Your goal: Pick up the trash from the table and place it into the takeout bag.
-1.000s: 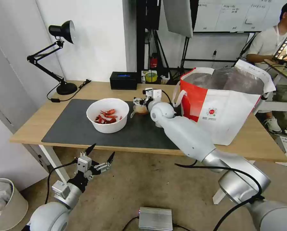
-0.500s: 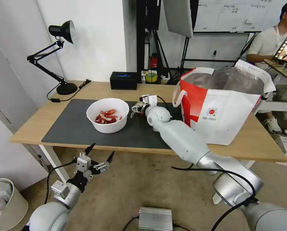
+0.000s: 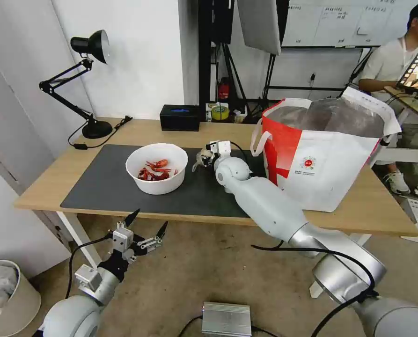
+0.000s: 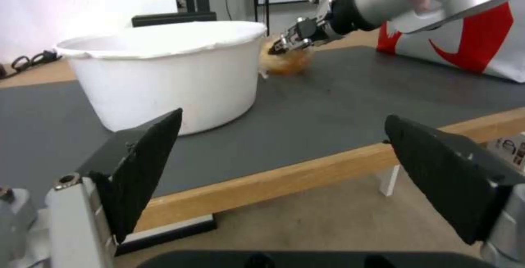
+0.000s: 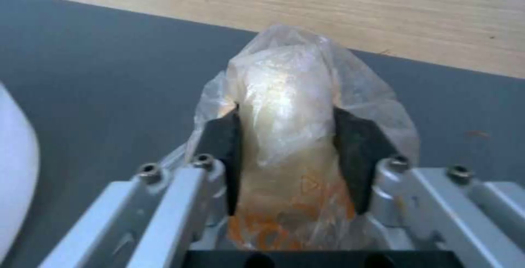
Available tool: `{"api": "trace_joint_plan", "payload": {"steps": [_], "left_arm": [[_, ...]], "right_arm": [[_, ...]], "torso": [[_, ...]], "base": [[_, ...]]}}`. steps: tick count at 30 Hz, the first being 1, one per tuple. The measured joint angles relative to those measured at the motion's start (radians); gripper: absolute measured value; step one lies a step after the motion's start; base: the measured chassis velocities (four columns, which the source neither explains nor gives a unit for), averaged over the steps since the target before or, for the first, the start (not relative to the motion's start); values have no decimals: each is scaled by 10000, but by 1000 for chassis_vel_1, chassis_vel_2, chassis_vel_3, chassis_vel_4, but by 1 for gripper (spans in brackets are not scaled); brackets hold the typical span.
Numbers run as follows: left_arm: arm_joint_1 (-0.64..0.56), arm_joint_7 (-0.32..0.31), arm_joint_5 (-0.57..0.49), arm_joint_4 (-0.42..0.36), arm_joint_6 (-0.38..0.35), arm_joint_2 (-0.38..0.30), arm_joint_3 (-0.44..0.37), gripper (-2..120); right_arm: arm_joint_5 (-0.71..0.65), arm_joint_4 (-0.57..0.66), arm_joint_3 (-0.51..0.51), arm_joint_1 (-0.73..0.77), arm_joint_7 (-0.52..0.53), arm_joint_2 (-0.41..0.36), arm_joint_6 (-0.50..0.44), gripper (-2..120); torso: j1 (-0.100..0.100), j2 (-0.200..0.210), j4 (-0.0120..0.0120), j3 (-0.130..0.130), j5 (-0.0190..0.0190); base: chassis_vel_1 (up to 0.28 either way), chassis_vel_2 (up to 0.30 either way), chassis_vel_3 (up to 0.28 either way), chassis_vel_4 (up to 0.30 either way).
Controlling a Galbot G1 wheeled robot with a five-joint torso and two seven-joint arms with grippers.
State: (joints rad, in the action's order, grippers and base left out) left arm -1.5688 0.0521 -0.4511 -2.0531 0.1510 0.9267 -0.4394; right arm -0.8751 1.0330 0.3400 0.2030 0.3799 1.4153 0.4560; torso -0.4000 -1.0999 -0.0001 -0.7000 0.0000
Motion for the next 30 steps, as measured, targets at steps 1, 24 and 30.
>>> {"api": "trace_joint_plan", "payload": {"steps": [1, 24, 30], "left_arm": [[-15, 0, -18, -4, 1, 1, -13, 100], [-469, -63, -23, -627, -46, 197, -316, 100], [-504, -65, 46, -695, -49, 274, -280, 100]], "right_arm": [[-113, 137, 30, 17, 64, -49, 7, 30], [-1718, 8067, -942, 2085, 1578, -4063, 582, 0], [-1973, 10138, -2244, 2606, 1665, -5646, 741, 0]], "torso": [[0, 0, 0, 0, 0], [1, -2, 0, 1, 4], [1, -2, -2, 1, 3]], "base": [[0, 0, 0, 0], [0, 0, 0, 0], [0, 0, 0, 0]]}}
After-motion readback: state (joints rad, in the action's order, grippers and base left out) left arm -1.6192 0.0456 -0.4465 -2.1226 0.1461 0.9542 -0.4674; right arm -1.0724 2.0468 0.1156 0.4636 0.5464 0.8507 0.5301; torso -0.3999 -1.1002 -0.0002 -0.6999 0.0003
